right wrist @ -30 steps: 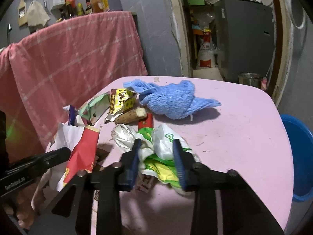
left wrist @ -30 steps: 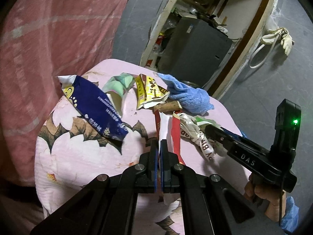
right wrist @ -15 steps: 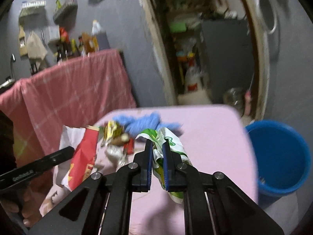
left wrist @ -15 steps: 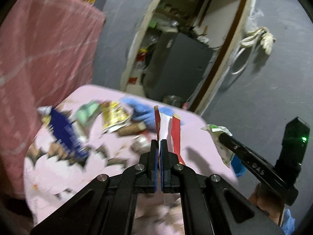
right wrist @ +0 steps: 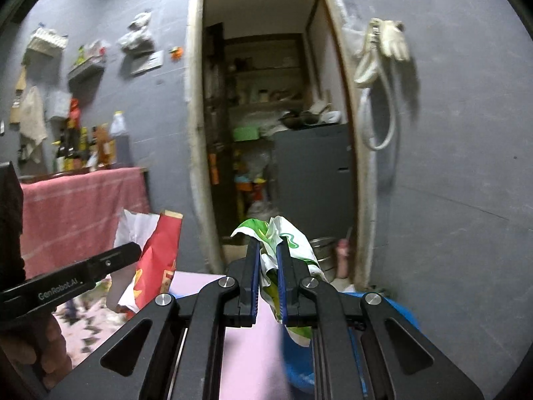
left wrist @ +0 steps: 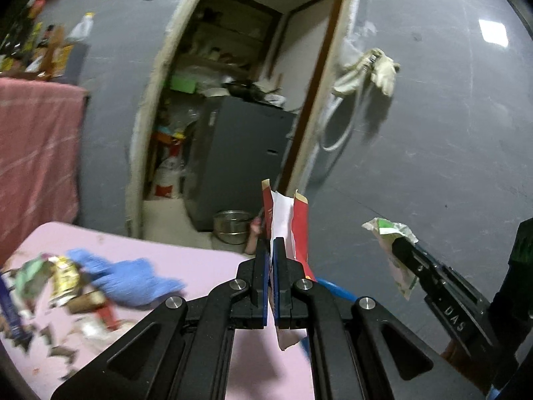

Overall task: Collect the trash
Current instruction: 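Carry both wrappers over the blue basin and open both tools to drop them, then move both open tools back over the table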

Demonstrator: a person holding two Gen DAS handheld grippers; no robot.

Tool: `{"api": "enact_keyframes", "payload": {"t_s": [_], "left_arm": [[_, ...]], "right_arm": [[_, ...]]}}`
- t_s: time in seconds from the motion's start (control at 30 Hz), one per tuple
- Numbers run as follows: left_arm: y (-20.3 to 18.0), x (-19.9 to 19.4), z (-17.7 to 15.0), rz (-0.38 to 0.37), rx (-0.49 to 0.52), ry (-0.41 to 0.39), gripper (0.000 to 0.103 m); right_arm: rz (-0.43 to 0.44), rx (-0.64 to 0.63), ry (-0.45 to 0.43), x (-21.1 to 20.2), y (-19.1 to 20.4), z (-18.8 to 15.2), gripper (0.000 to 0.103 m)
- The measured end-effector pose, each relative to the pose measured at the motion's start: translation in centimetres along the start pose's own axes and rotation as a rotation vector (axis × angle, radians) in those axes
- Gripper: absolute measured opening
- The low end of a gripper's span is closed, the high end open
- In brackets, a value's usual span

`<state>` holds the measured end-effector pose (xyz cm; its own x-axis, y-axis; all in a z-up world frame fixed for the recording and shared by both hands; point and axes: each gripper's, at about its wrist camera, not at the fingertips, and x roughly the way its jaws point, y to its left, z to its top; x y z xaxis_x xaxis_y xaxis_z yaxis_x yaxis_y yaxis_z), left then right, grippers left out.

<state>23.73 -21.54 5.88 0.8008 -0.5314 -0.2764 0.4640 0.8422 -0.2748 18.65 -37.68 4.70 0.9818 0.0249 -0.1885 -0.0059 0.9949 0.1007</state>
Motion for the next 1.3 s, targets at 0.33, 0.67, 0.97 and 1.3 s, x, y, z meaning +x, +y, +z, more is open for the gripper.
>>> {"api": "enact_keyframes", "payload": {"t_s": [0.33,0.67,0.97,1.3], "left_arm": [[-4.0,11.8,-1.3,-0.053,0.042,0.201,0.001],[-4.3,18.9,-5.7,0.003,0.041,0.460,0.001],[-3.3,20.7,-9.0,0.041,0.011,0.562,0.014],[-2.5,17.6,-7.4,0.018,-0.038,0.465,0.040]], "right_arm": [[-0.126,0.147,0.077,3.5,-8.9,-3.9,0.008],[-0.140,0.245,0.267,6.8,-12.1,-8.6,0.011],[-0.134,0.299,0.358,8.0,-13.2,-10.0,0.020],[-0.129,0.293,0.316,7.2,-13.0,-9.1,0.027]]}}
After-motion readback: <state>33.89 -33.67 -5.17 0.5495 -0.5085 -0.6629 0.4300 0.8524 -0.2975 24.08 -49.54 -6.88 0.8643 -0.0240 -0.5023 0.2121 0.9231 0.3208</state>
